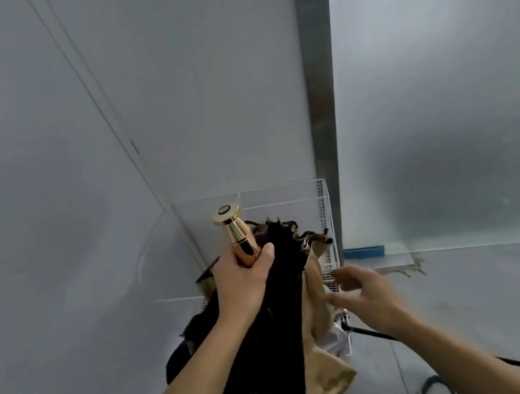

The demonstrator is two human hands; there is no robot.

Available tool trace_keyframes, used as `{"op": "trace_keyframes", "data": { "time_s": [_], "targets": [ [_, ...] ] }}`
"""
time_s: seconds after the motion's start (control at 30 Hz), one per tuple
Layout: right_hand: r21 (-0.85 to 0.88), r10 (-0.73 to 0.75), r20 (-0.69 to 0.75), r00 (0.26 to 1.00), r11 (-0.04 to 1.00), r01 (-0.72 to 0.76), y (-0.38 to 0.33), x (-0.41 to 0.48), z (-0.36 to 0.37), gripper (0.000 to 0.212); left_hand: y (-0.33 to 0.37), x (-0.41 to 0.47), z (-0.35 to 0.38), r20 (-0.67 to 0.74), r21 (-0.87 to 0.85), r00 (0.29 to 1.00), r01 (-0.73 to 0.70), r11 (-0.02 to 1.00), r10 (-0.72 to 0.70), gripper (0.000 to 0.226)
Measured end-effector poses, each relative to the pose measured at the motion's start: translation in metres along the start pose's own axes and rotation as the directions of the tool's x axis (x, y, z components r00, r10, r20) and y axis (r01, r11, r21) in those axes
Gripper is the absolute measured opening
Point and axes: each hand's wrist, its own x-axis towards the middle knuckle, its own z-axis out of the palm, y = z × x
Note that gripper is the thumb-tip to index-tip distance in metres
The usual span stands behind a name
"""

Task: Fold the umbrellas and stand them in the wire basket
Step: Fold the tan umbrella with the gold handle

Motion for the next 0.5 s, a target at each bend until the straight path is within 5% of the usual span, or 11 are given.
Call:
{"op": "trace_keyframes", "data": {
  "time_s": [0.2,0.37,0.5],
  "targets": [
    [0.102,-0.072,-0.052,0.996,0.992,0.077,0.005,0.018,0.027,0.014,-0.062,0.004,0.011,-0.186,0.002,0.982,0.031,1.000,-0.030,0.030],
    [0.135,-0.077,0.204,0.976,0.990,0.050,0.013,0.035,0.060,0.010,-0.093,0.007,0.012,-0.313,-0.101,0.941,0.102,0.990,-0.129,0.025],
    [0.115,-0.103,0.233,0.967,0.990,0.078,0.019,0.044,0.074,0.007,-0.087,0.017,0.015,-0.358,-0.171,0.916,0.124,0.978,-0.178,0.021]
  ]
}}
